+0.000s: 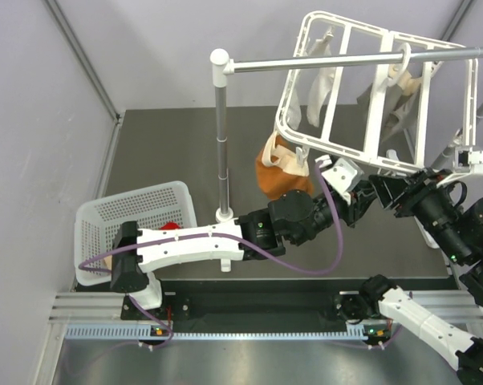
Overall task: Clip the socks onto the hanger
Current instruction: Open the clamp at the hanger.
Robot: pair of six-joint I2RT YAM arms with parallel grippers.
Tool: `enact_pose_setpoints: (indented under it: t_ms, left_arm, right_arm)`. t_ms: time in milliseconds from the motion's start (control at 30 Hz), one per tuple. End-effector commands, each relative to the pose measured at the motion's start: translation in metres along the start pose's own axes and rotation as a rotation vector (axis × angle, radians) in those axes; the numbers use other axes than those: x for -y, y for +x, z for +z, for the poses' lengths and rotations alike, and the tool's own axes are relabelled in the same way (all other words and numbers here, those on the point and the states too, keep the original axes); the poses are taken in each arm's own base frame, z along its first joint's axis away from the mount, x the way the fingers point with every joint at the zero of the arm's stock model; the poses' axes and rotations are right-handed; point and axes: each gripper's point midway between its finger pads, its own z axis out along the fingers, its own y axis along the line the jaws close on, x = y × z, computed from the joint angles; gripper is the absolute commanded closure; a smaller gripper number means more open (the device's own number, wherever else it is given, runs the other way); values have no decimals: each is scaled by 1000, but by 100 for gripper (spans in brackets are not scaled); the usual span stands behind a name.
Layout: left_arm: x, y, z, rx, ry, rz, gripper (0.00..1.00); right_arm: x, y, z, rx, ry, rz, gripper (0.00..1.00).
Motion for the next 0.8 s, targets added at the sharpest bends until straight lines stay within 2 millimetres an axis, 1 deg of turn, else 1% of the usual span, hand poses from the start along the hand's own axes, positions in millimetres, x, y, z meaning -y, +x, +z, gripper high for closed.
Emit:
enact_pose_setpoints:
  t_ms: [0, 33, 100, 133, 167, 200, 267, 300, 333, 367, 400, 433, 467, 500, 533, 567, 600, 667, 700, 767]
  left_arm:
    - [18, -32, -13, 37, 71, -64, 100]
    - [17, -31, -13, 34, 69, -70, 100]
    - [17, -30, -16, 27, 73, -85, 96]
    - [18, -30, -18, 23, 80, -88, 92]
    - [18, -29, -19, 17, 83, -90, 86]
    - [18, -33, -21, 16, 89, -100, 69]
    - [20, -28, -25, -11, 116, -108, 56]
    - [16, -33, -26, -11, 121, -135, 48]
    - [13, -31, -27, -31, 131, -147, 45]
    - [18, -31, -29, -45, 184, -162, 43]
    - [11, -36, -30, -41, 197, -173, 41]
    - [21, -34, -34, -58, 284, -195, 39]
    - [20, -36, -36, -56, 308, -204, 37]
    - [11, -41, -36, -46, 310, -218, 37]
    - [10, -40, -37, -51, 325, -222, 34]
    - [13, -43, -40, -51, 368, -225, 34]
    - [10, -46, -41, -51, 389, -241, 33]
    - [10, -48, -42, -54, 424, -260, 32]
    - [12, -54, -43, -38, 459, -276, 32]
    - [12, -52, -42, -43, 479, -296, 32]
  right_arm:
    - [-11, -24, -3, 109, -54, 12, 63]
    - [-13, -28, -5, 129, -65, 15, 69]
    - [-15, -28, -6, 137, -84, 2, 73]
    - [-14, -29, -8, 143, -88, -2, 78]
    - [-15, -31, -8, 151, -92, -5, 80]
    - [-16, -33, -10, 158, -98, -12, 82]
    - [-18, -34, -14, 165, -116, -18, 85]
    - [-21, -36, -15, 170, -130, -22, 85]
    - [-25, -34, -16, 160, -151, -28, 86]
    - [-27, -35, -17, 159, -164, -31, 86]
    - [-29, -36, -19, 159, -175, -42, 88]
    - [-33, -35, -19, 148, -198, -48, 92]
    - [-35, -35, -20, 147, -209, -51, 93]
    - [-38, -36, -22, 146, -222, -57, 93]
    - [-41, -35, -22, 138, -241, -62, 93]
    - [-43, -36, -23, 136, -252, -66, 93]
    - [-45, -35, -23, 130, -262, -71, 93]
    - [-51, -32, -25, 117, -297, -82, 91]
    - [-53, -32, -28, 116, -315, -88, 90]
    - [-54, -31, -29, 117, -326, -93, 89]
